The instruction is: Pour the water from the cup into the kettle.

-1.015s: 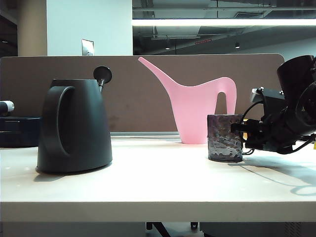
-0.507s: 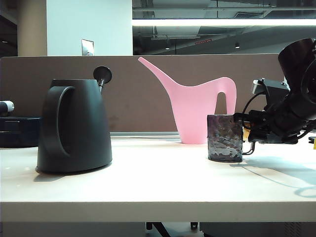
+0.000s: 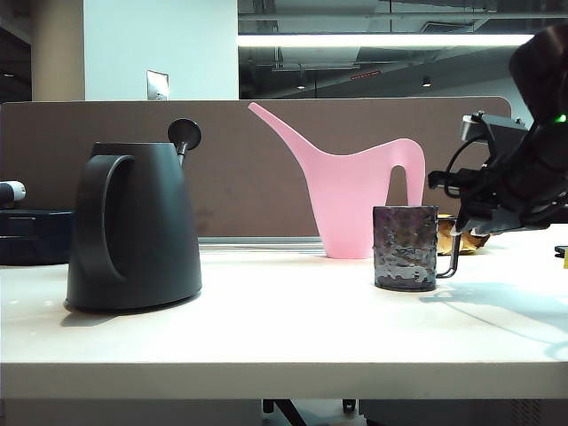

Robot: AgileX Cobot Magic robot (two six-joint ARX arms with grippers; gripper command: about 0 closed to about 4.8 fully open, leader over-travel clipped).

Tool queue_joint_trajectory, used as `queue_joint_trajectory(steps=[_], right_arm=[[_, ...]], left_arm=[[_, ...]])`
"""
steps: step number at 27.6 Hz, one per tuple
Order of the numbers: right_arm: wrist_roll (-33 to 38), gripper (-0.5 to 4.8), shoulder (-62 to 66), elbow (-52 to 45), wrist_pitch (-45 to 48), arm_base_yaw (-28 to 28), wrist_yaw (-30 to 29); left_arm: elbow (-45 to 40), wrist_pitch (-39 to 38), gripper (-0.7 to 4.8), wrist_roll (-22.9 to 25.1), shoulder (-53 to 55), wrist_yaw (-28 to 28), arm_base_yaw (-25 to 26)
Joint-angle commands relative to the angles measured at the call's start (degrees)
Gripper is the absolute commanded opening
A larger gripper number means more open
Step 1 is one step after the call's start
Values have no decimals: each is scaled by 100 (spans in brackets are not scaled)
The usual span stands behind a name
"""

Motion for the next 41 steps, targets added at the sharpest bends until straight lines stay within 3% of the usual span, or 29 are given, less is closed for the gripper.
queue_joint_trajectory(steps=[1, 5, 7, 8, 19, 28, 41], right_arm=[[-70, 116, -450, 13, -476, -15, 136], [-442, 98, -1034, 13, -769, -129, 275], [-470, 45, -1346, 13, -927, -251, 254], [-470, -7, -1532, 13, -1047, -313, 216], [-612, -6, -3679, -22, -2133, -1423, -1121], [-662, -6, -5077, -1134, -1707, -1497, -1185], [-640, -6, -6830, -3051, -1113, -1491, -1172]], left_arm=[[11, 35, -5, -17, 4, 7, -2], [11, 28, -5, -15, 4, 7, -2], [11, 0, -5, -17, 4, 7, -2], [11, -24, -5, -15, 4, 7, -2], [11, -87, -5, -17, 4, -22, 0], [9, 105, -5, -17, 4, -774, 0], [4, 304, -5, 42, 4, -835, 0]])
